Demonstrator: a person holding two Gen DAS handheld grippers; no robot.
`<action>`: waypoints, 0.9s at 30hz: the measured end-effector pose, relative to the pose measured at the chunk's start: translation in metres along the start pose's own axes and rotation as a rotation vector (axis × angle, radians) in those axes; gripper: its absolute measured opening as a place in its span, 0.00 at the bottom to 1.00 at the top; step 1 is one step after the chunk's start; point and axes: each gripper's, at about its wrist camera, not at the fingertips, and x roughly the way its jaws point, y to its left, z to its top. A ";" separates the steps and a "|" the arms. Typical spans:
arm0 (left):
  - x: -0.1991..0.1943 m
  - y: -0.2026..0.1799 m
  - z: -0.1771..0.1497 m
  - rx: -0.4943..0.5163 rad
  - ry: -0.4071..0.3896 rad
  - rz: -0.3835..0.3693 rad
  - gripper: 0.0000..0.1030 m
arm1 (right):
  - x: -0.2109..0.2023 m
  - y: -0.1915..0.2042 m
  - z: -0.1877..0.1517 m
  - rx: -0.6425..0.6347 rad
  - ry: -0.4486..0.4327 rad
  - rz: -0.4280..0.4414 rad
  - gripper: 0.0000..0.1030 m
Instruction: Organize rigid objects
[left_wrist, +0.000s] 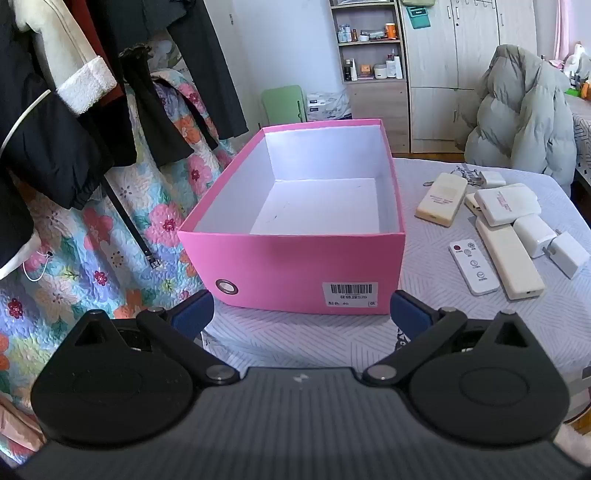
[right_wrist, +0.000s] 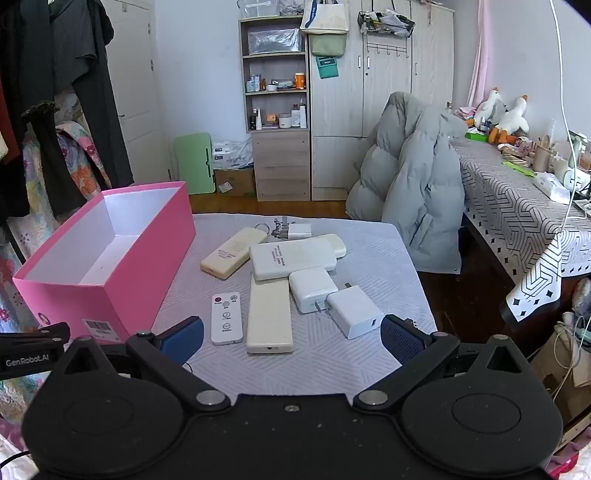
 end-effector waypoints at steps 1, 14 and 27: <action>0.000 0.000 0.000 0.003 -0.001 -0.002 1.00 | 0.000 0.000 0.000 0.001 0.000 0.001 1.00; -0.007 -0.005 0.000 0.016 -0.021 -0.042 1.00 | -0.007 -0.016 0.006 0.011 -0.010 -0.008 1.00; -0.010 -0.006 0.000 0.022 -0.018 -0.086 1.00 | -0.004 -0.015 0.000 0.011 -0.022 -0.017 1.00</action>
